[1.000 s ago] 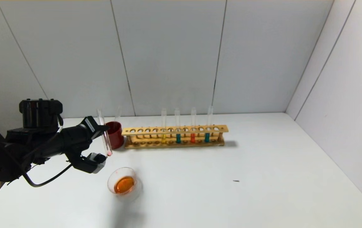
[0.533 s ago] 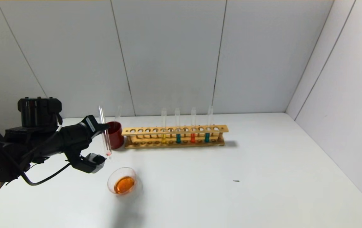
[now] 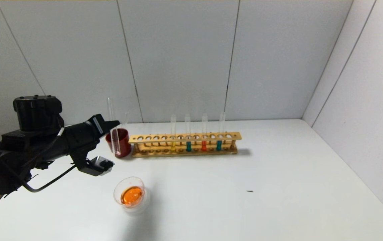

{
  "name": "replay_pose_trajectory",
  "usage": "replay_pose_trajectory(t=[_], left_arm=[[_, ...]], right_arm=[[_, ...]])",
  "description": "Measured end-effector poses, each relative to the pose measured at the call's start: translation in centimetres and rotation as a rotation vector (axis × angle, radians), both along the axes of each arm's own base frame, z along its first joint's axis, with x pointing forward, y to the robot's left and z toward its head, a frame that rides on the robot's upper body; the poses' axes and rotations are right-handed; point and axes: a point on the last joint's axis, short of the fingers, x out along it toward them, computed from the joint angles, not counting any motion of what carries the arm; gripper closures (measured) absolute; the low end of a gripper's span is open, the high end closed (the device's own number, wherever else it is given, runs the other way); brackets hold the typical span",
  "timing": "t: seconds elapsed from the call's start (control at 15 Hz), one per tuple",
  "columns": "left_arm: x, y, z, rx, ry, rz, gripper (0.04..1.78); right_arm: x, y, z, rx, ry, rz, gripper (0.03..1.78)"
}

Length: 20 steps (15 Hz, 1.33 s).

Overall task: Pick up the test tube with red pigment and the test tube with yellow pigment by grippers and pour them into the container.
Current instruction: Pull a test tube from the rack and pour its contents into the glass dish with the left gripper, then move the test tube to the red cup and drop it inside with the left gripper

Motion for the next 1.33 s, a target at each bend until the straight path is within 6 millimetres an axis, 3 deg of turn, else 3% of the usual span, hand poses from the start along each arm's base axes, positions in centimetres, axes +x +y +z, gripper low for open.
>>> replay_pose_trajectory(t=[0.4, 0.67, 0.93, 1.33], left_arm=[[-0.4, 0.0, 0.2, -0.007, 0.007, -0.002, 1.51], [-2.6, 0.3, -2.1, -0.144, 0.211, 0.069, 1.51], [-5.3, 0.8, -2.0, -0.465, 0.330, 0.301, 1.51], [-5.6, 1.0, -0.1, -1.189, 0.457, 0.551, 1.51]], right_arm=[[0.0, 0.0, 0.0, -0.001, 0.000, 0.000, 0.06], [0.0, 0.0, 0.0, 0.000, 0.000, 0.001, 0.06], [0.0, 0.0, 0.0, 0.000, 0.000, 0.000, 0.06], [0.0, 0.0, 0.0, 0.000, 0.000, 0.000, 0.06]])
